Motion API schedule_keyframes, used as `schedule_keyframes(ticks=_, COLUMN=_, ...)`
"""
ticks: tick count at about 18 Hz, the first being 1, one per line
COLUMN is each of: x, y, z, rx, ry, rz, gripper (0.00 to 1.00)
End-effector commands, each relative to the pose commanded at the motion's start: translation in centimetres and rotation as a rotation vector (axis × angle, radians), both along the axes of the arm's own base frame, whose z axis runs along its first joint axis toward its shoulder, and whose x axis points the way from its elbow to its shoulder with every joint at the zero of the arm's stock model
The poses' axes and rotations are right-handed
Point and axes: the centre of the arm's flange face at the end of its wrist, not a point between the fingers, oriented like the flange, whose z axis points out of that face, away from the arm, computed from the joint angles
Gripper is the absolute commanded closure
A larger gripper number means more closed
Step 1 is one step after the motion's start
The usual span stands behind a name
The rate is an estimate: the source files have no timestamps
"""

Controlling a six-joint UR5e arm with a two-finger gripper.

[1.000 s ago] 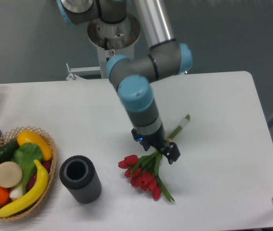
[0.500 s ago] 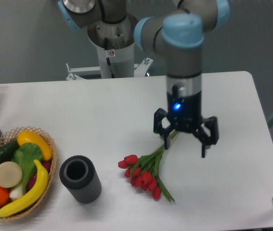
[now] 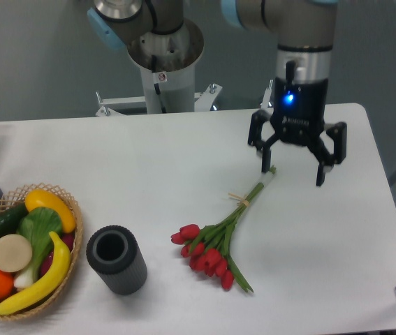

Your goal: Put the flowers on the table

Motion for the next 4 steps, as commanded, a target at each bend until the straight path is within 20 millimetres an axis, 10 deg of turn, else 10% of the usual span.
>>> schedule_keyframes(ticks=4, x=0.7, y=-2.4, z=-0.9, rx=-0.039, ry=0.002, rz=-0.045, gripper=0.0)
